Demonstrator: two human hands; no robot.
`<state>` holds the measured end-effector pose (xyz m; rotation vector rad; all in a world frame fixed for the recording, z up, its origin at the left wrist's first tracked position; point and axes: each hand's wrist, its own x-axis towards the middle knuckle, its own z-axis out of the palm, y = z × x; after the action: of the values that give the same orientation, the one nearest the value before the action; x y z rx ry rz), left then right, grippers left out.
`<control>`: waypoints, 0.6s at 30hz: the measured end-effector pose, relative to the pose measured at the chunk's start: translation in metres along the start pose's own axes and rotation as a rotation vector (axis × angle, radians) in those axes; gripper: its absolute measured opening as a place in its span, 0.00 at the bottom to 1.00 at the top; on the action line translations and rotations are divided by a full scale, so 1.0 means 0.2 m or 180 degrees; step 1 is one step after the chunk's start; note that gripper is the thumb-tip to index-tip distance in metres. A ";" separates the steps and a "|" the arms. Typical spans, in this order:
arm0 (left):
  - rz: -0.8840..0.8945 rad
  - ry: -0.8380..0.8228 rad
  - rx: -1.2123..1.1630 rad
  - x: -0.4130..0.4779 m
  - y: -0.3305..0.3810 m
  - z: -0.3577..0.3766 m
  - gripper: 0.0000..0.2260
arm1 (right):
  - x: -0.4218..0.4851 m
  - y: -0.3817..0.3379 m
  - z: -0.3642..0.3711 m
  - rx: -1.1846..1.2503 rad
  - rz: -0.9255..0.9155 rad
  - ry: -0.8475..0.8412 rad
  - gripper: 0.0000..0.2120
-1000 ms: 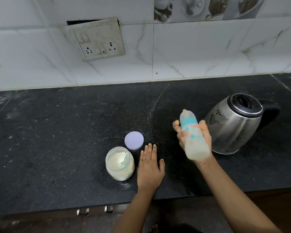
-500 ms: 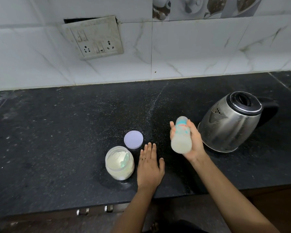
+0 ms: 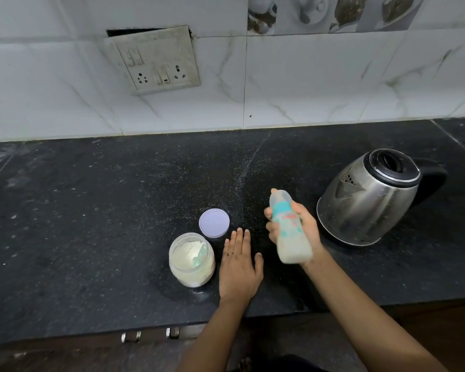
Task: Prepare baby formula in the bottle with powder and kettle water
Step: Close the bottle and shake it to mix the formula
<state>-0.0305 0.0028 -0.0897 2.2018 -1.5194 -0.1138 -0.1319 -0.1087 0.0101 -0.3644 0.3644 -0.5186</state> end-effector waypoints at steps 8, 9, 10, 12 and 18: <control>-0.0014 0.0018 -0.0034 0.00 0.00 0.00 0.27 | -0.04 0.00 0.02 0.0430 -0.0311 0.0198 0.18; -0.0008 0.0016 -0.0024 0.00 0.00 0.00 0.27 | -0.04 -0.01 0.04 0.0490 -0.0433 0.0211 0.20; -0.0004 0.0013 -0.0016 0.00 0.00 0.00 0.27 | -0.05 -0.03 0.06 0.0513 -0.0525 0.0205 0.25; -0.0011 0.0008 -0.0019 0.00 0.00 0.00 0.27 | -0.06 -0.07 0.05 0.0364 -0.0530 0.0150 0.38; -0.0022 -0.0010 0.0000 0.00 0.00 0.00 0.27 | -0.05 -0.12 0.03 0.0477 -0.0172 -0.0420 0.38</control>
<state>-0.0313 0.0027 -0.0891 2.2080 -1.5133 -0.1194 -0.1462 -0.1210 0.0274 -0.2623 0.1872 -0.5681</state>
